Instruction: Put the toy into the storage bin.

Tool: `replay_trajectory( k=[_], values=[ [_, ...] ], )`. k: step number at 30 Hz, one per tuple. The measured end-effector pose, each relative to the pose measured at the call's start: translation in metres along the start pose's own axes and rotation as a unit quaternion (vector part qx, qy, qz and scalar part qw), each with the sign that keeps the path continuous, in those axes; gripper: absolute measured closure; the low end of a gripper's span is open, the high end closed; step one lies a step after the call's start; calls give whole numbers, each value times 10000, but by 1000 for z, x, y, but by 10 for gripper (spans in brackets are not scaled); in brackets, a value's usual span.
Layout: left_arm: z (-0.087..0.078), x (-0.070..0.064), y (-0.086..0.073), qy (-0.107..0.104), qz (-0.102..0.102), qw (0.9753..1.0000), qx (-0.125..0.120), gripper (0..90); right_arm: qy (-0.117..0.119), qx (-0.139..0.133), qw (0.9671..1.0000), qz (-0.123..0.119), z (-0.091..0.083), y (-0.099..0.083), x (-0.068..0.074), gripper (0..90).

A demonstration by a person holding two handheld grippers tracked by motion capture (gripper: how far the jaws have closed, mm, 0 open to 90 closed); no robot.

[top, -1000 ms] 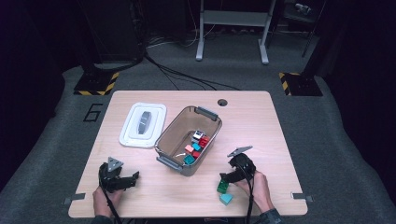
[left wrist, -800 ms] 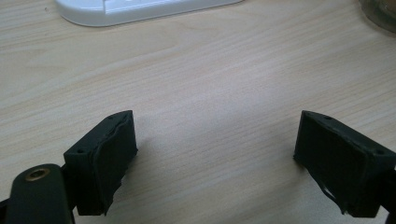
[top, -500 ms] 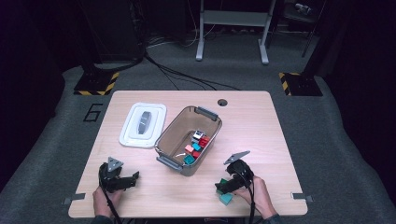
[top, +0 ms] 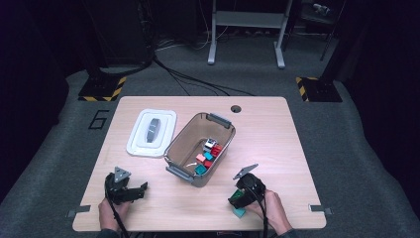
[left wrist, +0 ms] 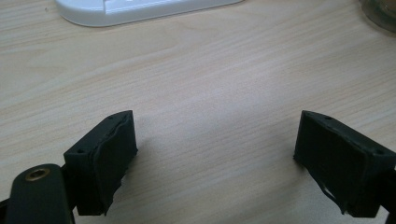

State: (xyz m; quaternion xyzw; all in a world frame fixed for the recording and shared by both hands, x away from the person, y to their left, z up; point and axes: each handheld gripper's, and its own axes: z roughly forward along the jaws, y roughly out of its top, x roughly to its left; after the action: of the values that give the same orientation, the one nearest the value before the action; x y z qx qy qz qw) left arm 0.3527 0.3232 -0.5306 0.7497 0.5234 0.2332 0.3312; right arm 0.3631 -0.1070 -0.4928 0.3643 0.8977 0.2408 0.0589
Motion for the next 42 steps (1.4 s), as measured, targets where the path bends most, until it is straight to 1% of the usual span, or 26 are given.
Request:
replay_trajectory(
  k=[4,6,8,9,11,12,13,14,16,17,18,19,21,22,23,24,25,27,29,30,32,33,35,36,41,42],
  values=[
    [0,0,0,0,0,10000,0,126,-63,83,9999,18,-1,1,1,301],
    [0,0,0,-1,0,10000,1,126,-52,100,9999,24,-1,1,2,306],
    [0,0,0,-1,1,10000,0,126,-99,95,9999,26,-3,1,3,307],
    [0,0,0,1,2,10000,1,126,-62,92,9999,77,-3,0,3,324],
    [0,0,0,0,2,10000,2,126,-79,104,9999,59,-4,-1,2,349],
    [0,0,0,1,2,10000,-1,126,-64,102,9998,148,-4,-1,3,379],
    [0,0,0,2,2,10000,-1,126,-58,42,9999,71,-4,-2,1,397],
    [0,0,0,1,0,10000,-1,126,-65,38,9999,74,-4,-2,1,419],
    [0,0,0,0,2,10000,0,126,-75,-2,9999,96,-4,-2,-1,427],
    [0,0,0,1,1,10000,-1,126,-103,-21,9998,145,-4,-2,-1,428],
    [0,0,0,1,0,10000,-1,126,-83,-48,9999,143,-4,-2,-3,428],
    [0,0,0,1,-1,10000,-2,126,-65,-37,9998,198,-4,-2,-3,429],
    [0,0,0,-1,-1,10000,-2,126,-67,-112,9998,181,-4,-3,-5,431],
    [0,0,0,-2,-1,10000,0,126,-52,-95,9995,281,-5,-3,-5,431],
    [0,0,0,-1,0,10000,1,126,-29,-151,9995,289,-6,-3,-6,431],
    [0,0,0,-1,0,10000,1,126,-21,-273,9992,278,-7,-4,-8,432],
    [0,0,0,-1,1,10000,0,126,-35,-292,9989,362,-9,-4,-9,432],
    [0,0,0,-2,-2,10000,-1,126,-34,-402,9985,380,-12,-3,-13,432],
    [0,0,0,-3,-2,10000,0,126,-26,-554,9979,348,-16,-1,-17,432],
    [0,0,0,-3,-4,10000,-2,126,-93,-599,9973,404,-18,0,-17,432],
    [0,0,0,-3,-3,10000,-1,126,-82,-715,9966,408,-21,3,-21,432],
    [0,0,0,-4,-4,10000,-1,126,-83,-740,9963,434,-23,5,-22,432],
    [0,0,0,-4,-6,10000,-2,126,-115,-828,9957,406,-25,9,-25,432],
    [0,0,0,-4,-5,10000,-1,126,-122,-864,9951,460,-26,11,-26,432],
    [0,0,0,-6,-10,10000,-1,126,-145,-995,9940,434,-28,20,-31,432],
    [0,0,0,-5,-7,10000,1,126,-151,-1016,9936,480,-29,22,-31,432]
  ],
)
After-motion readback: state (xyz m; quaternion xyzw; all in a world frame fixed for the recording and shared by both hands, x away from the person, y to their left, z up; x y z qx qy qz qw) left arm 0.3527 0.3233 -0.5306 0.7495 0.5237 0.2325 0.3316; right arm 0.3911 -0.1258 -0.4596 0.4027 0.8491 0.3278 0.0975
